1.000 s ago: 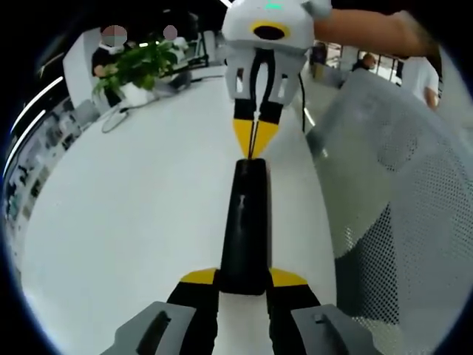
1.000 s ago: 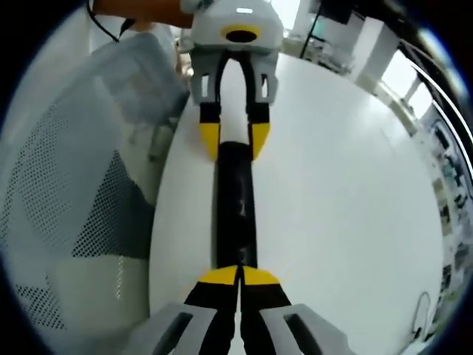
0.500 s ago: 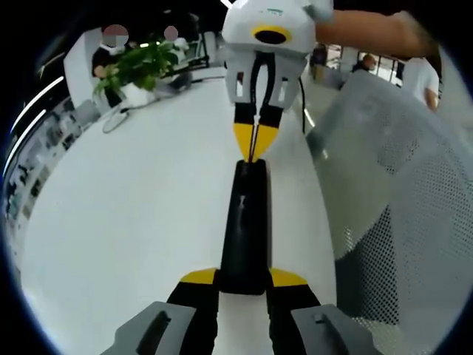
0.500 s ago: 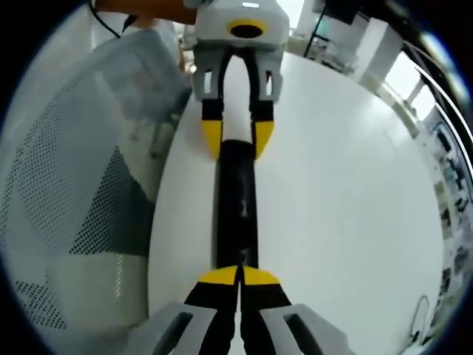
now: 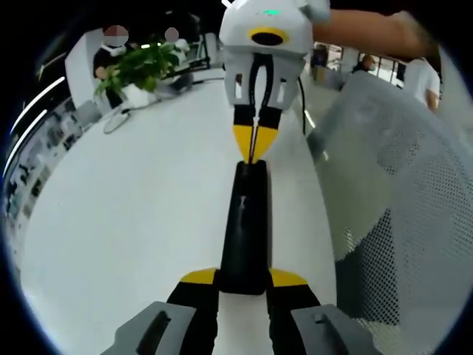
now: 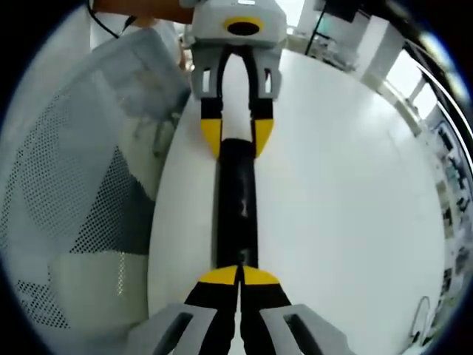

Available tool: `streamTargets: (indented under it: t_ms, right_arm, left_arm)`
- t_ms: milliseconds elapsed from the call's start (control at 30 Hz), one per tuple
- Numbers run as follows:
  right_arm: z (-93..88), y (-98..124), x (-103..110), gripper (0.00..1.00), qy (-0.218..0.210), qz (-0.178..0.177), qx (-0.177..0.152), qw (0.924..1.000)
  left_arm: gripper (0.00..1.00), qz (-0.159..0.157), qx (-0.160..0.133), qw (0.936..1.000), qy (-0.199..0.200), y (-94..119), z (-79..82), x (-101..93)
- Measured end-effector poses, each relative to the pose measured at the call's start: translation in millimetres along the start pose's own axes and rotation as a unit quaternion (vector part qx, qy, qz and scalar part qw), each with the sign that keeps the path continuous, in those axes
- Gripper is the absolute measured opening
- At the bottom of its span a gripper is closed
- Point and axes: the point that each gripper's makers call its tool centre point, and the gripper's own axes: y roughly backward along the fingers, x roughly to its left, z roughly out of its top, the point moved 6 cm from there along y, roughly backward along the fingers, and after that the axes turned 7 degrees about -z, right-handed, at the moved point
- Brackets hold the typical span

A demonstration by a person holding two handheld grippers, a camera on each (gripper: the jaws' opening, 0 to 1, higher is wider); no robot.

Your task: Press the specified remote control buttons in sequence, fully releasing each button before pressing the next.

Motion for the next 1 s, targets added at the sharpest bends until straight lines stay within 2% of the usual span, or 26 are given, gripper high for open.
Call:
streamTargets:
  t_ms: [400, 1000]
  right_arm:
    - [1.7, 0.1, -0.8, 0.0, 0.011, 0.004, 0.01, 0.9999]
    - [1.6, 1.1, -0.2, 0.0, 0.012, -0.003, 0.005, 0.9999]
  left_arm:
    - [0.23, 0.001, 0.001, 1.0, -0.002, 0.0, 0.0, 0.8]
    - [0.23, 0.001, 0.003, 1.0, -0.003, 0.5, -0.4, 1.2]
